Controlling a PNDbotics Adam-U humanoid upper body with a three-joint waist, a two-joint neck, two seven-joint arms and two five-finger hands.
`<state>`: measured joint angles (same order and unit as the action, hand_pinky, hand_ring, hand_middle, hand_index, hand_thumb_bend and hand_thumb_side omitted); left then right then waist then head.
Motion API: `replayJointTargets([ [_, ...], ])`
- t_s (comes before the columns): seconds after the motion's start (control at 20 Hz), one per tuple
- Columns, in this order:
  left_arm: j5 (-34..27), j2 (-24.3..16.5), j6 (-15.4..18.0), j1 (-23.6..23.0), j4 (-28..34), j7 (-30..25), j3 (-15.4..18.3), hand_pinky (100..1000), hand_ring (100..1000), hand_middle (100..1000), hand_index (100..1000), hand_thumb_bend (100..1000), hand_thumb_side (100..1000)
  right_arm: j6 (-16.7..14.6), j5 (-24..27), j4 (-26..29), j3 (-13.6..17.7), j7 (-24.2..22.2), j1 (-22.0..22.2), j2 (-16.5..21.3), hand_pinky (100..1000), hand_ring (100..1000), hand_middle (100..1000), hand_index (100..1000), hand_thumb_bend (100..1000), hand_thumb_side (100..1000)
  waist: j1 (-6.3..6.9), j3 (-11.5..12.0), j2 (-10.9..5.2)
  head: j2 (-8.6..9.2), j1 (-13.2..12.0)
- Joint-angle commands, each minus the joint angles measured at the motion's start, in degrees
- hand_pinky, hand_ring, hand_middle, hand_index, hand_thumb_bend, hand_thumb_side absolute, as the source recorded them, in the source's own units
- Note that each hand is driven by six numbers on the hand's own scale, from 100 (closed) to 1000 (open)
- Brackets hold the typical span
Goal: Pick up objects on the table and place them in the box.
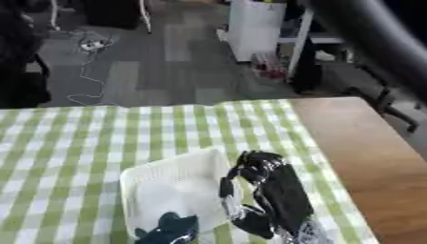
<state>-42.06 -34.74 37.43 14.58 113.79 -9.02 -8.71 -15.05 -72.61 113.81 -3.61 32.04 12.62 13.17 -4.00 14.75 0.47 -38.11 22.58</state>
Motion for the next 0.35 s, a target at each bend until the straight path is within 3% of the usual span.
replayJointTargets([
  [0.05, -3.9, -1.5, -1.0, 0.4, 0.8, -1.6, 0.9, 100, 152, 376, 464, 113, 918, 0.0, -0.1, 0.8, -0.1, -0.4, 0.1, 0.3, 261, 414, 439, 491, 100, 1000, 0.24, 0.1, -0.40, -1.78, -3.7],
  [0.2, -7.5, -1.2, -2.0, 0.5, 0.8, -2.9, 1.0, 100, 167, 392, 478, 133, 947, 0.1, -0.2, 0.8, -0.2, -0.8, 0.2, 0.2, 260, 415, 440, 491, 100, 1000, 0.30, 0.2, -0.41, -4.02, -7.7],
  [0.35, -11.0, -1.1, -2.8, 0.5, 0.8, -5.0, 0.9, 100, 183, 418, 503, 138, 948, 0.2, -0.3, 0.8, -0.3, -1.0, 0.2, 0.1, 260, 414, 440, 491, 100, 1000, 0.31, 0.2, -0.31, -5.18, -9.9],
])
